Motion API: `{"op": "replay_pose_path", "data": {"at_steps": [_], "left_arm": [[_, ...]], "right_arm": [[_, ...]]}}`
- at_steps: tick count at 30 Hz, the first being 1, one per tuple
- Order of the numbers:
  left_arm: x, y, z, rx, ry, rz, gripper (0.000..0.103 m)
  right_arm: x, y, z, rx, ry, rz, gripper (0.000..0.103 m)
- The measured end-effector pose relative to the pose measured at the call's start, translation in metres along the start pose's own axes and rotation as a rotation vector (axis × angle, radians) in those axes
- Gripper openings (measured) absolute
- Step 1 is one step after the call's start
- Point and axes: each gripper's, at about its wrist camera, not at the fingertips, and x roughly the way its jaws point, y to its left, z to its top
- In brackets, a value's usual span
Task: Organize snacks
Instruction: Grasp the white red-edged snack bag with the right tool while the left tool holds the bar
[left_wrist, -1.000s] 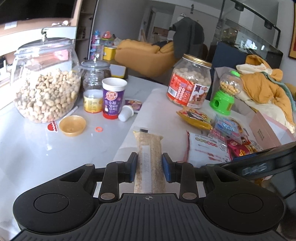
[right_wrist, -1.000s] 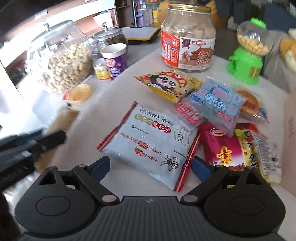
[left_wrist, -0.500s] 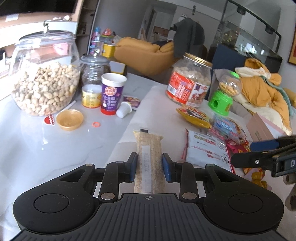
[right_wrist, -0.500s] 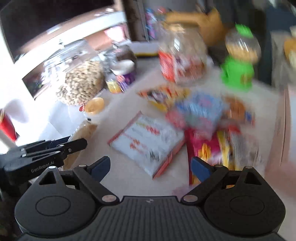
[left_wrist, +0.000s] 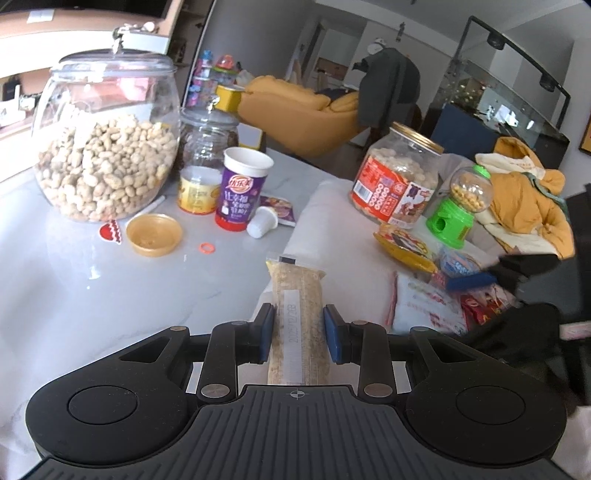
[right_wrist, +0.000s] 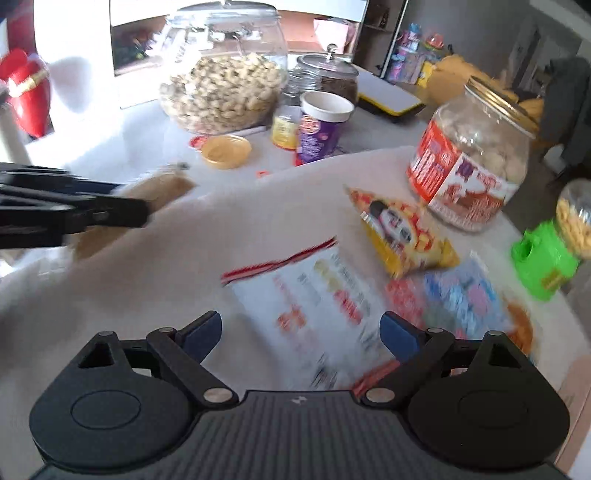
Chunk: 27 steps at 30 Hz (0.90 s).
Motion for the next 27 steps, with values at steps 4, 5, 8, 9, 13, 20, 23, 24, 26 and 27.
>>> {"op": "replay_pose_path", "data": {"at_steps": [4,5,8,9,13,20,23,24,26,27], "left_arm": [[0.001,0.005,-0.001,-0.017,0.018,-0.013,0.034],[0.001,0.005,-0.001,-0.019,0.021,-0.017,0.034],[0.003,0.002,-0.002,-0.014,0.026,-0.021,0.034],[0.003,0.0,-0.002,-0.011,0.028,-0.022,0.034],[0.001,-0.008,-0.003,0.01,0.032,-0.018,0.034],[-0.008,-0.006,-0.002,0.002,0.015,0.008,0.034],[-0.011,-0.007,-0.003,0.002,0.011,-0.005,0.034],[-0.01,-0.006,-0.003,-0.001,0.013,-0.008,0.034],[-0.007,-0.006,-0.005,-0.009,0.02,-0.014,0.034],[-0.006,-0.006,-0.006,-0.01,0.025,-0.018,0.034]], "right_arm": [[0.016,-0.008,0.008,-0.048,-0.049,0.009,0.098],[0.018,-0.013,0.009,-0.039,-0.049,0.032,0.098],[0.022,-0.025,0.007,0.019,-0.046,0.08,0.099],[0.021,-0.025,0.006,0.045,-0.045,0.084,0.099],[0.003,-0.016,0.003,0.15,-0.034,0.139,0.098],[-0.038,-0.005,-0.011,0.225,-0.065,0.273,0.095],[-0.035,0.0,-0.019,0.117,-0.056,0.179,0.095],[-0.03,-0.002,-0.02,0.118,-0.04,0.177,0.095],[-0.017,-0.012,-0.02,0.149,-0.021,0.141,0.095],[-0.011,-0.017,-0.019,0.171,-0.022,0.113,0.095]]}}
